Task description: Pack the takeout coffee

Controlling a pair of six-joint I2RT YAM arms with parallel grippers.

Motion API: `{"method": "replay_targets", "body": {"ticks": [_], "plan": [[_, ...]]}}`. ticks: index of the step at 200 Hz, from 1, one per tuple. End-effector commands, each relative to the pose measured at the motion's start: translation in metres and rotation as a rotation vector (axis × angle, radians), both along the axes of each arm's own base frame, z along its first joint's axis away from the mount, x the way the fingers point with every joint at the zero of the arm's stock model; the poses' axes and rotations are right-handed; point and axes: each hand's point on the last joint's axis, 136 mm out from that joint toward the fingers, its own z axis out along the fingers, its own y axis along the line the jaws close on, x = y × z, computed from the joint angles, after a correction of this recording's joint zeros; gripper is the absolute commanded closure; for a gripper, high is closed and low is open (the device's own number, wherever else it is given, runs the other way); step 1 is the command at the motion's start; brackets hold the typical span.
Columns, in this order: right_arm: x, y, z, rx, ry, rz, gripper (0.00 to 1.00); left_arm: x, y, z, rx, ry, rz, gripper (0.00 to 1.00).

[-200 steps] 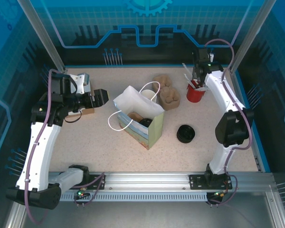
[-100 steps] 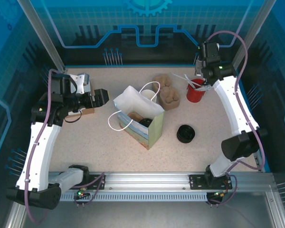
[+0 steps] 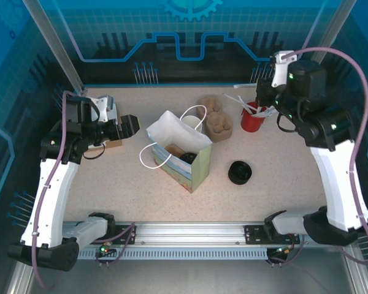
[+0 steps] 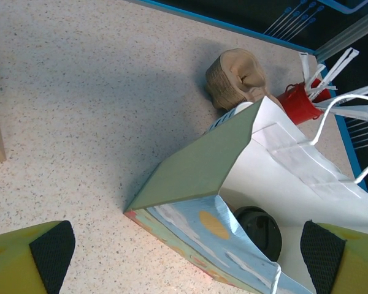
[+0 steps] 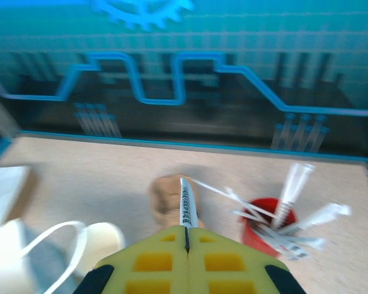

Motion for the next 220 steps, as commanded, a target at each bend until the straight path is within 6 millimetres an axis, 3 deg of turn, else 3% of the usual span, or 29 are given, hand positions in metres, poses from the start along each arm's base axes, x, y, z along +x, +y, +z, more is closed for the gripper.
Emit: {"method": "replay_targets", "body": {"ticks": [1, 22, 64, 162, 184, 204, 220], "plan": [[-0.032, 0.052, 0.0, 0.081, 0.049, 0.283, 1.0, 0.003, 0.011, 0.002, -0.001, -0.013, 0.074, 0.01], [-0.049, 0.081, -0.009, 0.061, 0.094, 0.391, 1.0, 0.002, 0.018, 0.001, 0.011, -0.008, 0.108, 0.01], [-0.061, 0.137, -0.045, -0.039, 0.198, 0.53, 1.0, -0.006, 0.027, -0.001, 0.037, -0.005, 0.15, 0.01], [-0.032, 0.228, -0.138, -0.178, 0.418, 0.675, 0.99, -0.008, 0.028, -0.003, 0.05, 0.002, 0.15, 0.01], [-0.029, 0.245, -0.152, -0.173, 0.458, 0.717, 0.94, -0.007, 0.028, -0.004, 0.053, 0.005, 0.148, 0.01], [-0.024, 0.248, -0.154, -0.187, 0.47, 0.719, 0.77, -0.006, 0.027, -0.004, 0.048, 0.009, 0.141, 0.01], [-0.021, 0.243, -0.144, -0.188, 0.449, 0.708, 0.68, -0.004, 0.026, -0.004, 0.043, 0.015, 0.136, 0.01]]}}
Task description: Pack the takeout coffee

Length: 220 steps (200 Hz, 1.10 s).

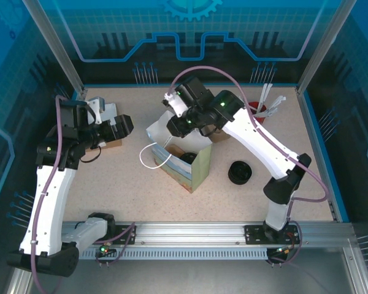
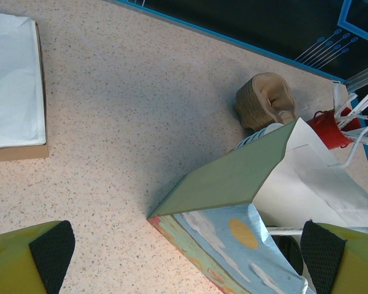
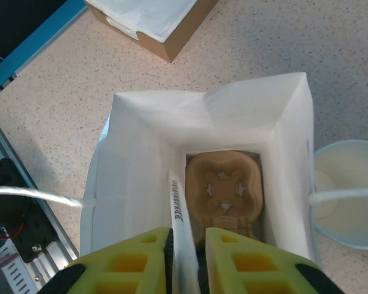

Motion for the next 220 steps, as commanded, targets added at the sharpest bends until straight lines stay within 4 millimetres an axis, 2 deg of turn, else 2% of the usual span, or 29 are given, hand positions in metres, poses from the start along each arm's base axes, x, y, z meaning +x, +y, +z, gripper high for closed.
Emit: {"method": "replay_targets", "body": {"ticks": [1, 26, 47, 74, 103, 140, 174, 196, 220], "plan": [[-0.008, -0.003, 0.027, 0.037, -0.03, 0.03, 0.67, 0.001, 0.003, -0.005, 0.006, 0.026, 0.008, 0.01], [-0.006, -0.019, 0.051, 0.056, -0.087, -0.004, 0.61, 0.004, 0.003, -0.005, -0.002, 0.039, 0.005, 0.01], [-0.008, -0.041, 0.075, 0.088, -0.142, -0.049, 0.6, 0.01, 0.011, -0.009, -0.008, 0.063, 0.03, 0.01], [-0.017, -0.07, 0.099, 0.132, -0.219, -0.101, 0.53, 0.023, 0.033, -0.023, -0.06, 0.115, 0.087, 0.03], [-0.027, -0.1, 0.115, 0.207, -0.301, -0.167, 0.43, 0.042, 0.068, -0.044, -0.055, 0.172, 0.154, 0.07], [-0.033, -0.136, 0.107, 0.283, -0.338, -0.262, 0.3, 0.07, 0.11, -0.088, 0.048, 0.31, 0.188, 0.19], [-0.036, -0.156, 0.091, 0.283, -0.327, -0.317, 0.21, 0.096, 0.138, -0.142, 0.161, 0.479, 0.187, 0.35], [-0.035, -0.164, 0.082, 0.263, -0.318, -0.337, 0.17, 0.111, 0.145, -0.17, 0.245, 0.571, 0.163, 0.38], [-0.035, -0.17, 0.074, 0.243, -0.307, -0.351, 0.1, 0.133, 0.138, -0.188, 0.344, 0.614, 0.114, 0.38]]}}
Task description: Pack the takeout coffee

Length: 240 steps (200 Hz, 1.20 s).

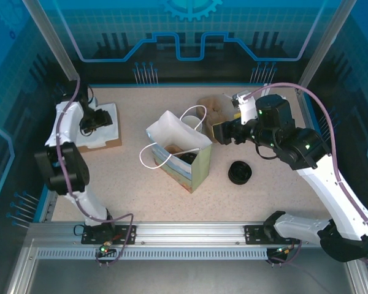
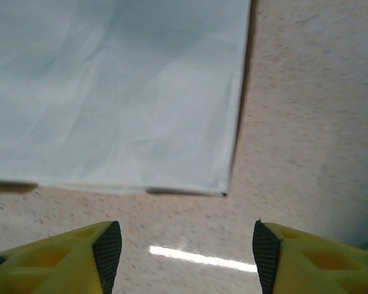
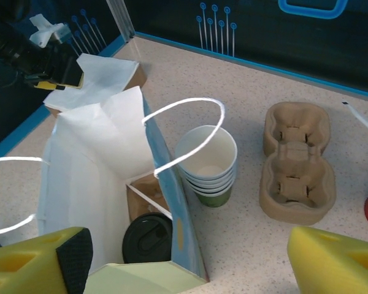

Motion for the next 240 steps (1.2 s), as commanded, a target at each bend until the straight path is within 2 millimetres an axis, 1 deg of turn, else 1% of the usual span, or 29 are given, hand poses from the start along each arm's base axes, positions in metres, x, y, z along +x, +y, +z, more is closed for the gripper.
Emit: {"method": "replay_targets", "body": {"ticks": [1, 23, 42, 72, 118, 206, 216, 240], "plan": [[0.001, -0.008, 0.006, 0.023, -0.029, -0.025, 0.1, 0.012, -0.002, -0.004, 0.122, 0.056, -0.091, 0.38], [0.001, -0.01, 0.0, 0.024, -0.018, -0.03, 0.0, 0.029, -0.002, -0.019, 0.159, 0.099, -0.11, 0.38], [0.002, -0.012, -0.003, 0.028, -0.011, -0.032, 0.0, 0.038, -0.002, -0.028, 0.177, 0.127, -0.12, 0.39], [0.003, -0.017, -0.01, 0.022, 0.005, -0.043, 0.0, 0.049, -0.004, -0.034, 0.194, 0.142, -0.141, 0.43], [0.004, -0.019, -0.015, 0.021, 0.016, -0.052, 0.0, 0.05, -0.007, -0.049, 0.175, 0.173, -0.145, 0.44], [0.005, -0.02, -0.019, 0.021, 0.029, -0.056, 0.0, 0.05, -0.009, -0.07, 0.177, 0.221, -0.156, 0.43], [0.005, -0.02, -0.019, 0.021, 0.03, -0.055, 0.0, 0.05, -0.009, -0.072, 0.179, 0.228, -0.158, 0.44], [0.005, -0.02, -0.02, 0.018, 0.031, -0.056, 0.0, 0.049, -0.01, -0.076, 0.176, 0.235, -0.157, 0.49]]}}
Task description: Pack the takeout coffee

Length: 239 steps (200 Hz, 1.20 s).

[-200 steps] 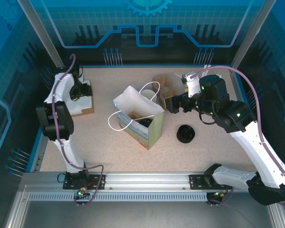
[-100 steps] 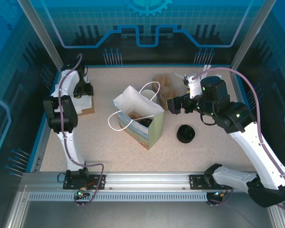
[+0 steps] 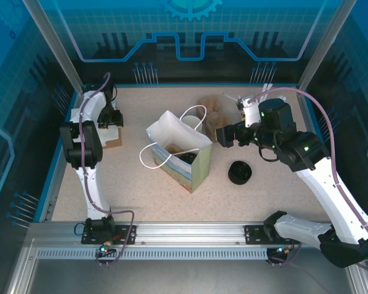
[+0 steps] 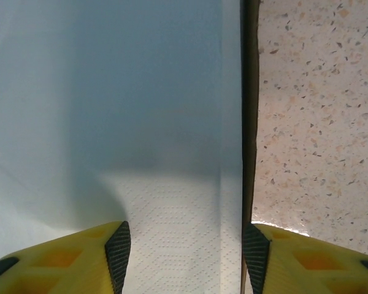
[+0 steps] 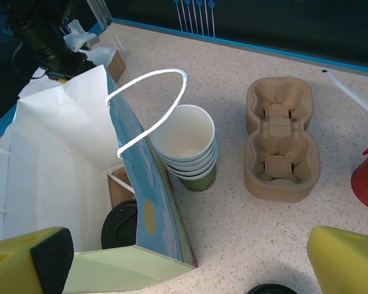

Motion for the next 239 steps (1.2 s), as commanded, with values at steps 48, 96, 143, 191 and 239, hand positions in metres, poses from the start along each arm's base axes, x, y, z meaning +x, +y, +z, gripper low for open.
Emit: {"method": "replay_targets", "body": {"ticks": [48, 96, 143, 191, 239], "plan": [[0.001, -0.001, 0.002, 0.024, -0.008, -0.003, 0.0, -0.003, 0.001, -0.003, 0.02, 0.026, -0.012, 0.58], [0.002, 0.001, 0.0, 0.025, 0.0, 0.002, 0.0, -0.001, 0.005, 0.01, 0.039, -0.007, -0.013, 0.6], [0.004, 0.002, -0.001, 0.024, 0.005, 0.003, 0.0, -0.001, 0.006, 0.012, 0.04, -0.014, -0.007, 0.62], [0.005, 0.001, -0.001, 0.021, 0.005, 0.002, 0.0, -0.004, 0.007, 0.001, 0.03, 0.002, 0.006, 0.7], [0.007, 0.002, -0.002, 0.022, 0.008, 0.001, 0.0, -0.008, 0.008, -0.011, 0.027, 0.03, 0.006, 0.72]]}}
